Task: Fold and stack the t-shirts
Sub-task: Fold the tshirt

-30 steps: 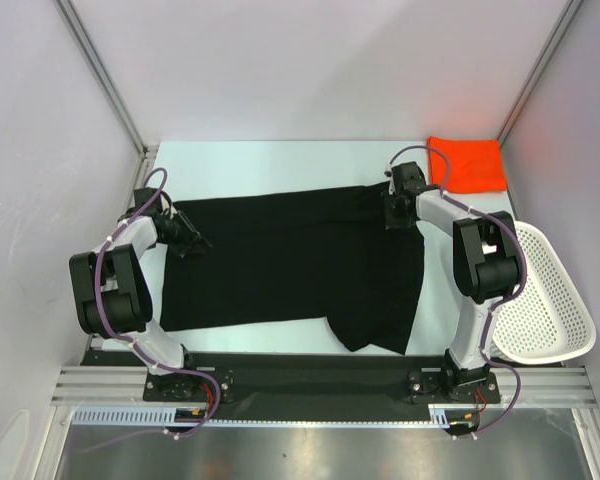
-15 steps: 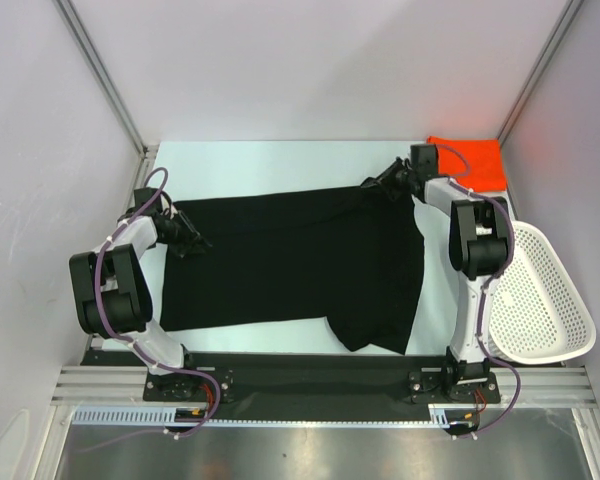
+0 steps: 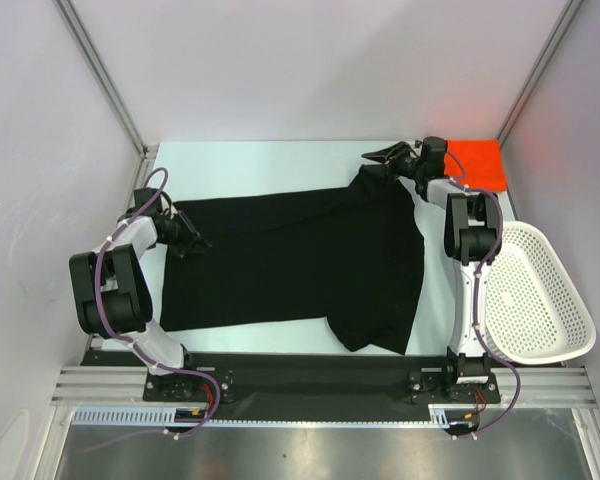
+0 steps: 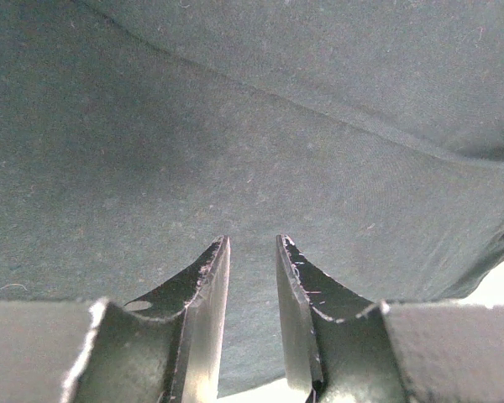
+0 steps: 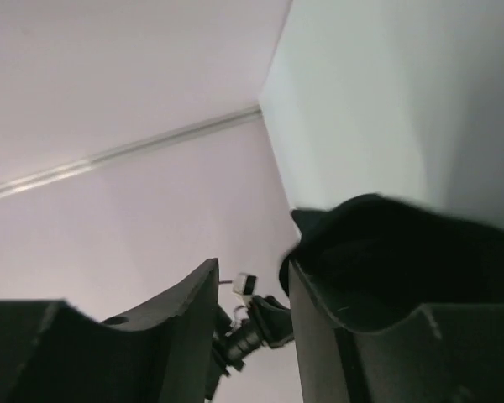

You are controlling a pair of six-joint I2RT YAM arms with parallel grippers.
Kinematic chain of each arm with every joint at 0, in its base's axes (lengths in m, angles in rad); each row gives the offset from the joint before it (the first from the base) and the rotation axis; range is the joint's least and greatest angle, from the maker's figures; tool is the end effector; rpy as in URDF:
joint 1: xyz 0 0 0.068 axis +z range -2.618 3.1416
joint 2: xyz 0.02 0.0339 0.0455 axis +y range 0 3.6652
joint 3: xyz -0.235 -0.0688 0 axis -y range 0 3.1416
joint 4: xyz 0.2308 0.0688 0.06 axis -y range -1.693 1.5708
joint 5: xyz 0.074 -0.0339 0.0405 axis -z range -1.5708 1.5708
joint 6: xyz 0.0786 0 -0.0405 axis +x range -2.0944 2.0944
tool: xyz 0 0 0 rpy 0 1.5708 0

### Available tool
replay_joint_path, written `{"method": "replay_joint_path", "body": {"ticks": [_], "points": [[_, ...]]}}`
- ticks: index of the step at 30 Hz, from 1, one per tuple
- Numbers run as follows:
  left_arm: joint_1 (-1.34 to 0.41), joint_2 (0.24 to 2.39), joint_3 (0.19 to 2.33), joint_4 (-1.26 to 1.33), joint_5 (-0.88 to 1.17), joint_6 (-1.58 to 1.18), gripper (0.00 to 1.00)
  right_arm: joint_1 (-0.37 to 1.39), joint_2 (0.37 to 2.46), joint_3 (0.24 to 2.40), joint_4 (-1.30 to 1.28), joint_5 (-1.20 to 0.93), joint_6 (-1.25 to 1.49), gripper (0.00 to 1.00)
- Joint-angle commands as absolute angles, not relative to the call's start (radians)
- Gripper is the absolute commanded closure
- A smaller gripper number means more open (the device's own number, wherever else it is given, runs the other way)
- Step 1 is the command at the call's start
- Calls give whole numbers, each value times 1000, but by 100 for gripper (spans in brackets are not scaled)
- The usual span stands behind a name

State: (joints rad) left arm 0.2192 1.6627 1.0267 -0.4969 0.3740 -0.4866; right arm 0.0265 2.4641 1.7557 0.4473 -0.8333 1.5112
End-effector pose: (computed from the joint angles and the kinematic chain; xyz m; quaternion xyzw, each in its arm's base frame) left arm 0.3237 0.0427 0.1254 -0.2936 0.9140 -0.2083 0.1873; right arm 0.5382 0.0725 0.1235 0.3087 0.7011 0.6179 0.1771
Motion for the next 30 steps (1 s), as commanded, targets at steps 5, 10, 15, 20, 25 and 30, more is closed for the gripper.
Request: {"method": "replay_joint_path", "body": {"ticks": [5,10,15,20,25,30], "points": [[222,1646,1051,-491,391,-465,66,12,2217,1799,-329,-795,709,42],[224,1657,1066,-495,403,-469,66,14,2108,1674,-477,-600,479,45],[222,1660,1063,-494,407,-466,66,38,2017,1530,-434,-496,341,83],[224,1655,1058,-491,408,-466,66,58,2080,1525,-388,-485,327,72],[224,1651,1058,-491,408,-468,66,72,2138,1568,-276,-511,444,59],[222,1640,1051,-492,405,-462,66,80,2216,1637,-293,-502,500,58]]}}
